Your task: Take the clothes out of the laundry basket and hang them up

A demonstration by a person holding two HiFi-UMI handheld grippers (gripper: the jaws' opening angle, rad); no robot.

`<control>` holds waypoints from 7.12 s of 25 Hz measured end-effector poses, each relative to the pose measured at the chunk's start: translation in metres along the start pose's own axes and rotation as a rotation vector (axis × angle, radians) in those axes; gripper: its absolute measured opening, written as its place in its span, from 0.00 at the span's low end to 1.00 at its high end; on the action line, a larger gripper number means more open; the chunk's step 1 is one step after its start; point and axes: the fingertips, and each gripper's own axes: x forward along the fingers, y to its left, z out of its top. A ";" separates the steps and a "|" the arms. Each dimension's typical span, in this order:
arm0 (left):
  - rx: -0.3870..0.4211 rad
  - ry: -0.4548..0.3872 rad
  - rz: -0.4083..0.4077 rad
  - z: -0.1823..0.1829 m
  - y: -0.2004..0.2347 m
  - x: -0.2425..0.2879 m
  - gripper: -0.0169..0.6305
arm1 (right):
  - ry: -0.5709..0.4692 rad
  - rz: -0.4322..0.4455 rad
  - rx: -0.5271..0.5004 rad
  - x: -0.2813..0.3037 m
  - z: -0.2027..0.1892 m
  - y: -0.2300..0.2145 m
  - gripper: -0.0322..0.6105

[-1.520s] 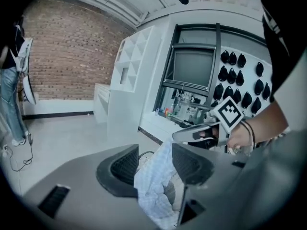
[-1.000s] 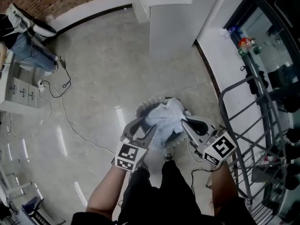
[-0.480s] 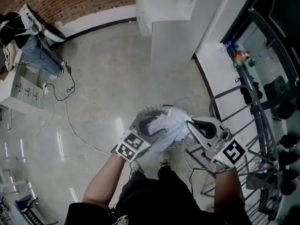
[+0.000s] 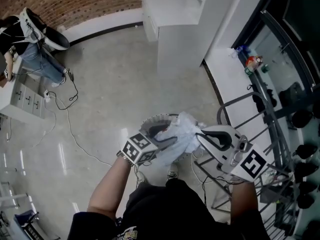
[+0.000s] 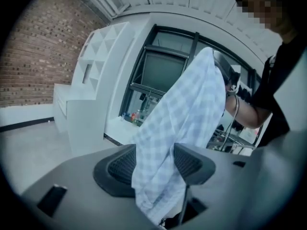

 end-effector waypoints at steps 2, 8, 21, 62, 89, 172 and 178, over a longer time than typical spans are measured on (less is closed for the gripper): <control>-0.004 -0.020 0.002 0.005 -0.001 0.001 0.40 | -0.012 0.000 0.007 -0.001 0.001 -0.002 0.07; 0.003 -0.049 -0.038 0.015 -0.022 0.020 0.31 | -0.116 0.016 0.050 -0.015 0.008 -0.008 0.07; 0.012 -0.109 0.226 0.025 0.006 0.013 0.05 | -0.091 -0.110 0.181 -0.071 -0.043 -0.076 0.07; 0.272 -0.264 -0.040 0.123 -0.102 -0.028 0.04 | -0.045 -1.064 0.320 -0.208 -0.042 0.044 0.07; 0.423 -0.283 -0.228 0.166 -0.365 0.098 0.04 | -0.141 -1.321 0.224 -0.484 -0.009 0.118 0.07; 0.483 -0.162 -0.152 0.240 -0.340 0.504 0.04 | -0.063 -1.510 0.559 -0.739 -0.226 -0.162 0.07; 0.436 -0.127 -0.183 0.220 -0.348 0.519 0.04 | -0.024 -1.508 0.660 -0.746 -0.273 -0.154 0.08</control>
